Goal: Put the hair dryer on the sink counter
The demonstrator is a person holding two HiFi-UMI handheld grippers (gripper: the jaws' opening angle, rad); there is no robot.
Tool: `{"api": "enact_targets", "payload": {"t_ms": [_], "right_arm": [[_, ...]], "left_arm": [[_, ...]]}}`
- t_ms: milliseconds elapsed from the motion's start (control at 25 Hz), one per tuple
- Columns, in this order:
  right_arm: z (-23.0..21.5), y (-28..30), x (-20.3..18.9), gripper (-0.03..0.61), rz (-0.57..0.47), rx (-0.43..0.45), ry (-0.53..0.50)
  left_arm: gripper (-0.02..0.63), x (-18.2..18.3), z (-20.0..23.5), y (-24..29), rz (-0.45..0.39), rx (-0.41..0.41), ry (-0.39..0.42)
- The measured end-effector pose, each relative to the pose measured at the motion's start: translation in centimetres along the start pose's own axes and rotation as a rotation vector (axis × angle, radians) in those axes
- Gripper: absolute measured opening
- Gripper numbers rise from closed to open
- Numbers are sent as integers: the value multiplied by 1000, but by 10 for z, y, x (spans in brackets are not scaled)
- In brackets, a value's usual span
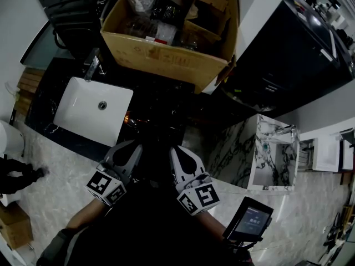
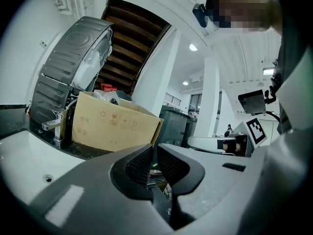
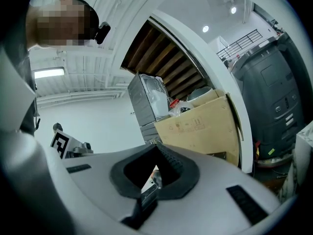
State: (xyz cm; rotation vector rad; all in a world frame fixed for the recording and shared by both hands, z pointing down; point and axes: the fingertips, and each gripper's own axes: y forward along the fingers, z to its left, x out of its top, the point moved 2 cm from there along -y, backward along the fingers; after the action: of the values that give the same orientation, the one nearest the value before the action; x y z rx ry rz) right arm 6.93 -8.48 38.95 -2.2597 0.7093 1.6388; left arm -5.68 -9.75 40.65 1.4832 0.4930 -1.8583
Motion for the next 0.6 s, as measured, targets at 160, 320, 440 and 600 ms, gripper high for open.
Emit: {"api": "enact_targets", "payload": {"t_ms": [160,320,440,600], "right_arm": [[4,1,0,-5,-21,12,-7],[7,1,1,-5,-34,29,-17],[8,1,0,-5,-28,33,-8],[8,2,1,-5,-31,36,-3]], "left_arm": [[32,-1,3,0,-3,2,-5],[32,-3,6,-2,-1,4,-13],[32,-4,8,-2,-3,8,-24],[32,-3,7,-1,6,5,-24]]}}
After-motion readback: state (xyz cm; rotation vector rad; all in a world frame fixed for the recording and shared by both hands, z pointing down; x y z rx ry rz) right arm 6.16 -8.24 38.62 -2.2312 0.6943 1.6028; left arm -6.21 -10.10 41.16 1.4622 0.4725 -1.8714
